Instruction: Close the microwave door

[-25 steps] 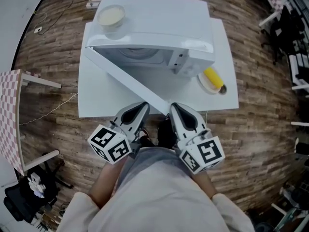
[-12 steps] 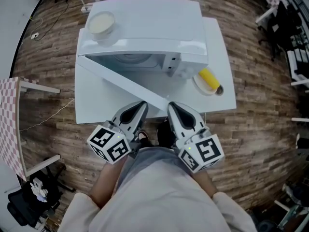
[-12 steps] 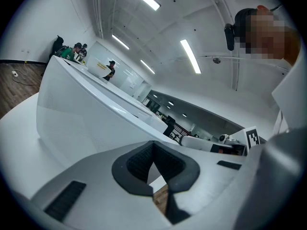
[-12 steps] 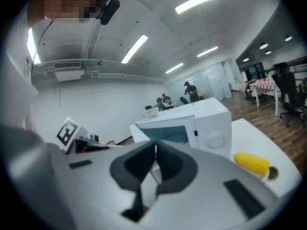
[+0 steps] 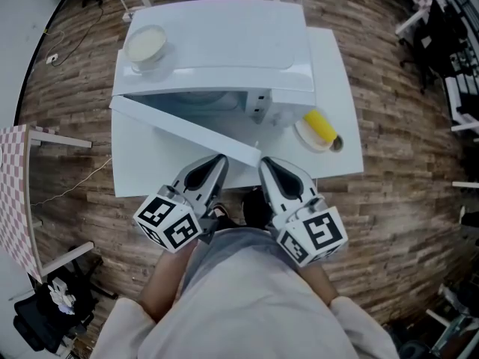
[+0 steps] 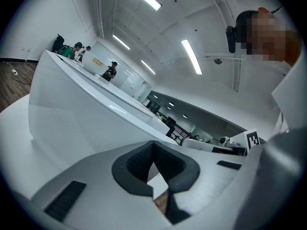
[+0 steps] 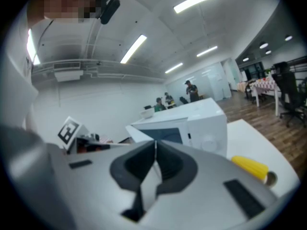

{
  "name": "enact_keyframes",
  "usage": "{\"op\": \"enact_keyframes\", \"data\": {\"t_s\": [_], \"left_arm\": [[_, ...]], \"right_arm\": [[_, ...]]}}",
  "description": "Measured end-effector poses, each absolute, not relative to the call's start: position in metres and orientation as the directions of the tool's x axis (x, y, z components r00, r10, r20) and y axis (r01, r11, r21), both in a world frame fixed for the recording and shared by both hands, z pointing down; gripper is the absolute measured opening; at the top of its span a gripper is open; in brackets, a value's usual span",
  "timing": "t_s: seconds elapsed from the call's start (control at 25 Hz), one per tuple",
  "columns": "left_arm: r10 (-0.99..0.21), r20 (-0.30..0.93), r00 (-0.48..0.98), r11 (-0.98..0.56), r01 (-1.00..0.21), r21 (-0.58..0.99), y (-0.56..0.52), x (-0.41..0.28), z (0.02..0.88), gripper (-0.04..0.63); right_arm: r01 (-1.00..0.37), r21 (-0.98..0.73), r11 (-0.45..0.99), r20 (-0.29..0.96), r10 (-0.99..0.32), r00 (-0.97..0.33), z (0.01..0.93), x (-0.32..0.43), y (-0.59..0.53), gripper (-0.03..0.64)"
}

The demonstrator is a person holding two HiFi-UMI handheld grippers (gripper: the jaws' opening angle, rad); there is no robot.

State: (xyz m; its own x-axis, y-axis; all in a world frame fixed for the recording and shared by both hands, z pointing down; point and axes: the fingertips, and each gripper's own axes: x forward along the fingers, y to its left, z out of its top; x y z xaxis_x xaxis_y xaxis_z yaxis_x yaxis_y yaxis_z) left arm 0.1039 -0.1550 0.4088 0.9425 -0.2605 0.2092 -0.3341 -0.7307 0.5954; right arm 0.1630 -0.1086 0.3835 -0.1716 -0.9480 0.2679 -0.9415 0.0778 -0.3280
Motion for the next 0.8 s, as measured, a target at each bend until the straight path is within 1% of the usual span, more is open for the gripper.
{"op": "enact_keyframes", "data": {"t_s": [0.8], "left_arm": [[-0.273,0.220,0.936,-0.715,-0.351,0.604,-0.177,0.143,0.414,0.014]], "right_arm": [[-0.936,-0.339,0.097,0.265,-0.944,-0.194,0.387,0.202,-0.132,0.023]]}}
